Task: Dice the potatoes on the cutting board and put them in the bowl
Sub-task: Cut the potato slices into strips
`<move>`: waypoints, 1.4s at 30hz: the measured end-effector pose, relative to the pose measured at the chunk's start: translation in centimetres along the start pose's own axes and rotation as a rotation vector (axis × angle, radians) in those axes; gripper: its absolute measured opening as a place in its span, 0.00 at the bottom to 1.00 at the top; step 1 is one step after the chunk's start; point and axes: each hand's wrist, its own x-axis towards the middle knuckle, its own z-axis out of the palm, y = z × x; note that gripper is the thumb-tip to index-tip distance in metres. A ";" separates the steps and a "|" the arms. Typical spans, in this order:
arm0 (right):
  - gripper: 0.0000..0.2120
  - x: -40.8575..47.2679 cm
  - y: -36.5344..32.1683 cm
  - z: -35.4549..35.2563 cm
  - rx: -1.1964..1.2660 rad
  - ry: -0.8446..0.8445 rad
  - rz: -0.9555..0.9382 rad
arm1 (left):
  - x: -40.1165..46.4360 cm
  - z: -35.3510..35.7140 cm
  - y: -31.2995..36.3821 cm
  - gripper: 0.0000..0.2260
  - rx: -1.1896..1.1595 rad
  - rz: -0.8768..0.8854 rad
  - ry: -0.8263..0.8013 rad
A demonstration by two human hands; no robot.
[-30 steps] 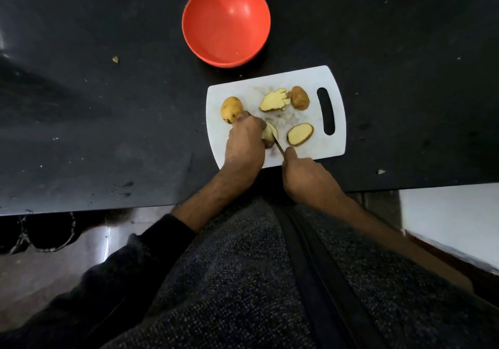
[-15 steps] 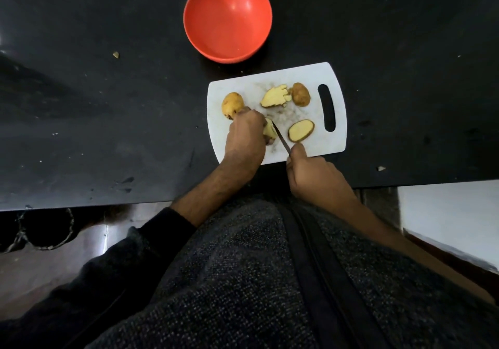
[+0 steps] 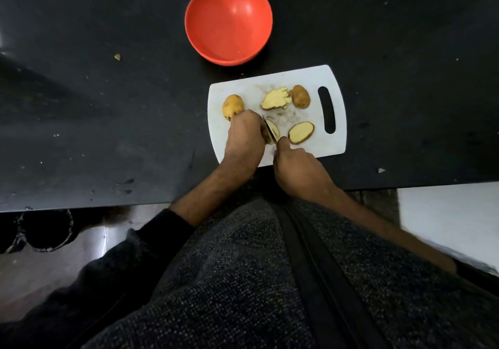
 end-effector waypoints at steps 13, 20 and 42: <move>0.06 1.0 0.2 0.1 0.002 -0.049 0.016 | 0.2 0.4 -0.3 0.05 0.003 0.008 0.021; 0.15 0.3 0.6 0.1 -0.064 -0.087 0.007 | -0.5 0.3 -0.1 0.07 0.033 0.023 0.060; 0.07 -4.0 1.6 -2.8 -0.045 -0.055 0.029 | -2.0 0.0 -0.4 0.13 0.015 0.126 0.163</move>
